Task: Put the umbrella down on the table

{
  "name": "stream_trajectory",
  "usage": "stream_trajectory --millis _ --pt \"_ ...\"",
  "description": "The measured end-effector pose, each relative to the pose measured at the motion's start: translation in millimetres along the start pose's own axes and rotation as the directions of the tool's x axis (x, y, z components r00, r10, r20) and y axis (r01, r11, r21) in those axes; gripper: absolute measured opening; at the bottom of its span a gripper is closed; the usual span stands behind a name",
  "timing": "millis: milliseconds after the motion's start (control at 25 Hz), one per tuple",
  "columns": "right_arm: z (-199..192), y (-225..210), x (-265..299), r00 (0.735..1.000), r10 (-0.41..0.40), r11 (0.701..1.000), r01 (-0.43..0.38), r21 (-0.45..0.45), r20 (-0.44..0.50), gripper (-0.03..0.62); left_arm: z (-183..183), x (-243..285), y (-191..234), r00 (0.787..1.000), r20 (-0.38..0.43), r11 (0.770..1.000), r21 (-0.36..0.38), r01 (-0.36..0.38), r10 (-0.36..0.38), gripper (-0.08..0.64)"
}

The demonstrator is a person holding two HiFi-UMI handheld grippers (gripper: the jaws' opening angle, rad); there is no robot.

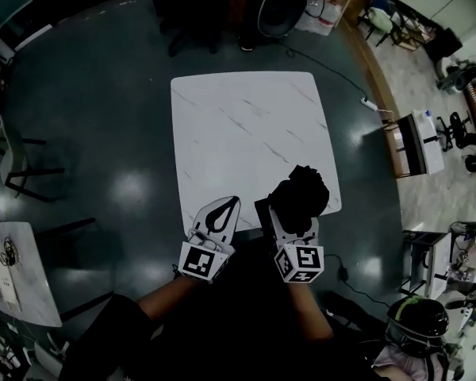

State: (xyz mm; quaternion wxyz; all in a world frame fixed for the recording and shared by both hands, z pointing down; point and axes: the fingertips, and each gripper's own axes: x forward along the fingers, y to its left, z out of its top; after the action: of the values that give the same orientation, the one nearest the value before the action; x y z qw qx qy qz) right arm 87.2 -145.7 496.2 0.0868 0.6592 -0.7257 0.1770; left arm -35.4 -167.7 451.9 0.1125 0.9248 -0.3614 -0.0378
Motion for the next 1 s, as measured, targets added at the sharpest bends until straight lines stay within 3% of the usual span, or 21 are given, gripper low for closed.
stream_trajectory --millis 320,560,720,1000 --pt "-16.9 -12.4 77.9 0.991 0.079 0.996 -0.074 0.047 -0.104 0.345 -11.9 22.2 48.2 0.994 -0.045 0.995 0.005 -0.102 0.102 0.008" --pt "-48.8 -38.3 142.8 0.968 0.138 0.990 -0.133 0.035 -0.209 0.345 -18.2 61.4 64.9 0.984 -0.086 0.988 0.016 -0.154 0.154 0.008" --pt "-77.3 -55.4 181.4 0.940 0.183 0.983 -0.166 0.081 -0.288 0.345 -30.7 85.1 75.0 0.976 -0.106 0.982 0.024 -0.187 0.189 0.008" --pt "-135.5 -80.2 240.0 0.862 0.236 0.972 -0.210 0.109 -0.449 0.345 -38.6 119.7 87.5 0.964 -0.113 0.970 0.022 -0.241 0.241 0.008"
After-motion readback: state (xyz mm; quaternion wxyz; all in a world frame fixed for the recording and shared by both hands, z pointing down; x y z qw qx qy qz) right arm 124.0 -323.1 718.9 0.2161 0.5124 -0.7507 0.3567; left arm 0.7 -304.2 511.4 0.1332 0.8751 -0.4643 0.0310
